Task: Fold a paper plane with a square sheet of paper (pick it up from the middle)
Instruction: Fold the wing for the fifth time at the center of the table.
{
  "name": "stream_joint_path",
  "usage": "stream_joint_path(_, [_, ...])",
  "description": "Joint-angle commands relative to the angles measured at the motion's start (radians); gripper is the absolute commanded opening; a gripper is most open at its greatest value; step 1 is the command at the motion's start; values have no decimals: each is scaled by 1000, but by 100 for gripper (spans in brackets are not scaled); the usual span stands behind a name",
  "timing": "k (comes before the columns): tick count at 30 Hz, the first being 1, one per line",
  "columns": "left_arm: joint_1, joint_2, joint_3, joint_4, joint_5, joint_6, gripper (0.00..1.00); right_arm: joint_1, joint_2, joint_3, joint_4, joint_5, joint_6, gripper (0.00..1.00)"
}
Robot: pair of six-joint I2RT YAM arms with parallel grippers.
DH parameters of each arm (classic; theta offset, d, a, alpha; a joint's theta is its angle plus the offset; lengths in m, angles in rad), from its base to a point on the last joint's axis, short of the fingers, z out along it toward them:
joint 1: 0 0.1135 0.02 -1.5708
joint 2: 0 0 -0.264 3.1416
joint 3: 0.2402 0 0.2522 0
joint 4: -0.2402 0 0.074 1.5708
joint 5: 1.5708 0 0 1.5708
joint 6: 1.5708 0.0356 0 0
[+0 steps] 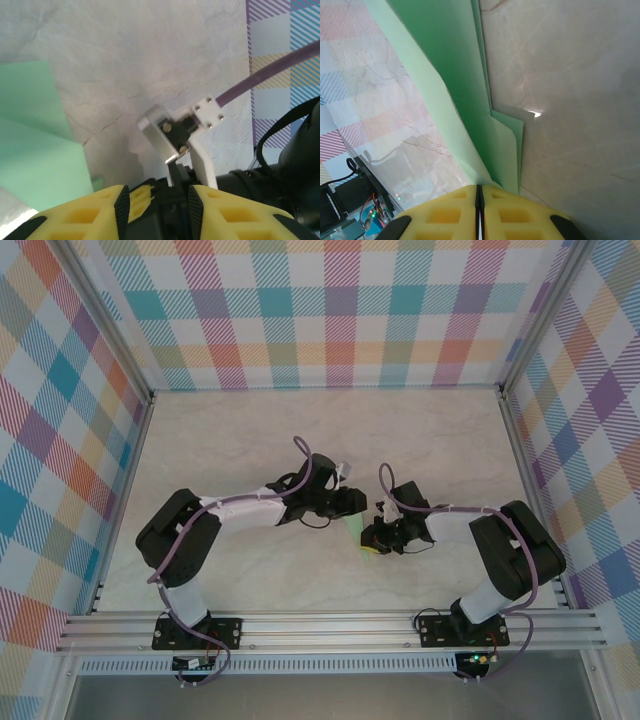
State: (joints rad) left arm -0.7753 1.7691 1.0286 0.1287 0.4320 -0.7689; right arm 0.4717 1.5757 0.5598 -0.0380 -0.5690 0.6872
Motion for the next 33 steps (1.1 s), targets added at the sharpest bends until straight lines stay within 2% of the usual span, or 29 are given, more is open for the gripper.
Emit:
stream_joint_path(1, [13, -4, -71, 61, -20, -4, 33, 7, 53, -24, -93, 83, -24, 11])
stream_joint_path(6, [14, 55, -89, 167, 16, -26, 28, 7, 52, -26, -98, 84, -27, 11])
stream_joint_path(10, [19, 108, -77, 230, 27, -41, 28, 7, 53, -26, -100, 84, -26, 11])
stream_joint_path(20, [49, 199, -56, 169, -20, 7, 27, 7, 56, -35, -113, 87, -37, 11])
stream_joint_path(33, [117, 228, 31, 86, -1, 70, 29, 7, 47, -55, -147, 98, -67, 9])
